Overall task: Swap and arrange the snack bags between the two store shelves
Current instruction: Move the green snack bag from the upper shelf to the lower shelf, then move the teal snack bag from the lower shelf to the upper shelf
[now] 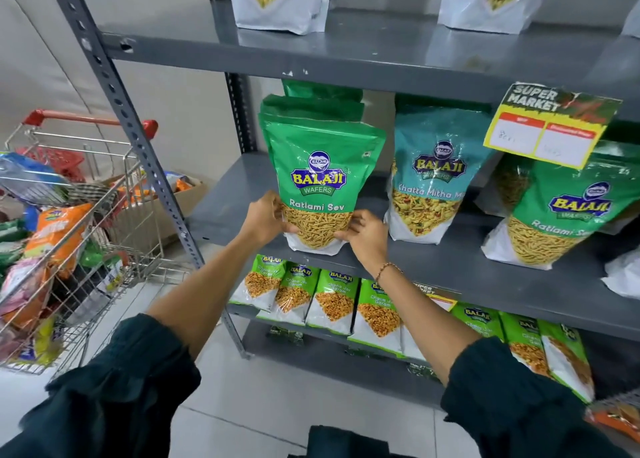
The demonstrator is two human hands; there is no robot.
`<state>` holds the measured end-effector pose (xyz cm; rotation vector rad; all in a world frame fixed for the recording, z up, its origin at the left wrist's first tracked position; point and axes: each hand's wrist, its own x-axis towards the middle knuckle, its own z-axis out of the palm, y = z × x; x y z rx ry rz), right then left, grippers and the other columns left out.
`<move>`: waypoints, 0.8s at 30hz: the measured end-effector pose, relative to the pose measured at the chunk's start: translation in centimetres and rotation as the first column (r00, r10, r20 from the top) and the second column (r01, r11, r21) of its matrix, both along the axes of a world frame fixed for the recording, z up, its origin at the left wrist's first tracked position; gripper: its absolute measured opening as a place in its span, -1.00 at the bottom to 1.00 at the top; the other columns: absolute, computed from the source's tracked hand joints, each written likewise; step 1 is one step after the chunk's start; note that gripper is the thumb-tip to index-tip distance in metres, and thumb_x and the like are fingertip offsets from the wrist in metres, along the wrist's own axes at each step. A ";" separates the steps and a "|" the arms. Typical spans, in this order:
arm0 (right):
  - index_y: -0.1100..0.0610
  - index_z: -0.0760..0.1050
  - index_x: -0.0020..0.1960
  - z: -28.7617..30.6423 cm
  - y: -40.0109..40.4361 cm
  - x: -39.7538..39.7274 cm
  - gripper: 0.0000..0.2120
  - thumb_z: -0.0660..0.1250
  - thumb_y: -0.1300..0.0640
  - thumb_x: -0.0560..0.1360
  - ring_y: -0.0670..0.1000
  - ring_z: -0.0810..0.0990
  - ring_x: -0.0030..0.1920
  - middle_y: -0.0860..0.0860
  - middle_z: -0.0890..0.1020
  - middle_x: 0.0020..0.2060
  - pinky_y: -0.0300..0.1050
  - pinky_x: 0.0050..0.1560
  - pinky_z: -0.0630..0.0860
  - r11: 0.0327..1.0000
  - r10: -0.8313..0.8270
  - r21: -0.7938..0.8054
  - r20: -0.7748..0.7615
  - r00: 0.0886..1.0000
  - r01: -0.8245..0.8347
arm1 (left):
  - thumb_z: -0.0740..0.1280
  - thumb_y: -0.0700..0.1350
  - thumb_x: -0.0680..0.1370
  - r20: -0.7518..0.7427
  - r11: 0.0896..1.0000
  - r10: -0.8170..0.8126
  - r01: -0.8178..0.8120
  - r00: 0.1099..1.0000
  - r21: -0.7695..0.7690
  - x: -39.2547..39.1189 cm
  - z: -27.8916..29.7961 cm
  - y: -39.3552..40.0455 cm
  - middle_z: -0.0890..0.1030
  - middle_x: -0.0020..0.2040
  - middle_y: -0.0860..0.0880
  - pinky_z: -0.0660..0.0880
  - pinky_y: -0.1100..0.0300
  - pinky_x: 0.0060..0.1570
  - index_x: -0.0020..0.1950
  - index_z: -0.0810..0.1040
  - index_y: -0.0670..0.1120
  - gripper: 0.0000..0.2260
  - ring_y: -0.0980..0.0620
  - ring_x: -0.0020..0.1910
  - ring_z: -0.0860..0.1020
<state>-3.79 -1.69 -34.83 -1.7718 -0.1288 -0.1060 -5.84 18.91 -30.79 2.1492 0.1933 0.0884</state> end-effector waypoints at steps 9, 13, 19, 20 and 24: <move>0.18 0.45 -0.02 -1.8 -0.9 0.3 -0.64 0.49 0.37 0.26 -0.26 0.56 -0.15 0.03 0.60 -0.10 -0.49 -0.18 0.50 0.999 0.011 0.048 0.004 1.000 -0.011 | 0.58 -0.17 0.21 0.031 0.999 -0.034 0.035 0.999 -0.027 0.5 -1.4 -0.5 0.63 0.05 -0.15 0.50 0.16 0.04 0.02 0.40 -0.09 -0.50 -0.03 -0.02 0.58; 0.23 0.46 0.03 -1.9 -1.3 0.2 -0.63 0.47 0.38 0.27 -0.07 0.59 -0.07 0.05 0.59 -0.06 -0.51 -0.14 0.49 0.998 -0.005 0.063 0.025 1.000 0.004 | 0.58 -0.19 0.22 0.023 0.998 -0.029 0.030 0.999 -0.047 0.4 -1.6 -1.2 0.62 0.11 -0.20 0.50 0.15 0.08 0.07 0.40 -0.13 -0.47 -0.09 0.06 0.58; 0.25 0.42 0.14 -1.4 -2.6 -0.2 -0.54 0.48 0.33 0.30 -0.02 0.56 0.04 0.11 0.59 0.06 -0.41 0.00 0.49 0.999 0.046 0.019 0.028 0.999 -0.046 | 0.50 -0.10 0.36 -0.056 0.988 -0.018 0.027 0.998 0.155 0.2 -2.1 -2.7 0.49 0.28 -0.23 0.42 0.01 0.18 0.31 0.26 -0.23 -0.36 -0.21 0.25 0.47; 0.24 0.39 0.18 -1.4 -2.9 -0.2 -0.51 0.47 0.32 0.31 -0.01 0.55 0.08 0.11 0.57 0.10 -0.32 0.08 0.49 0.997 0.074 -0.008 0.012 0.997 -0.074 | 0.46 -0.06 0.40 -0.085 0.963 0.009 0.014 0.996 0.268 -0.2 -2.6 -3.2 0.46 0.25 -0.26 0.41 -0.03 0.16 0.29 0.23 -0.26 -0.39 -0.24 0.24 0.45; 0.21 0.38 0.24 -1.9 -5.6 -0.5 -0.52 0.43 0.30 0.36 0.00 0.51 0.15 0.10 0.54 0.17 -0.19 0.17 0.45 0.996 0.034 -0.082 -0.029 0.999 -0.036 | 0.32 0.04 0.49 -0.182 0.917 0.012 0.061 0.983 0.393 -2.8 -4.1 -7.3 0.56 -0.04 -0.23 0.48 -0.02 -0.08 0.08 0.33 -0.23 -0.62 -0.24 -0.04 0.56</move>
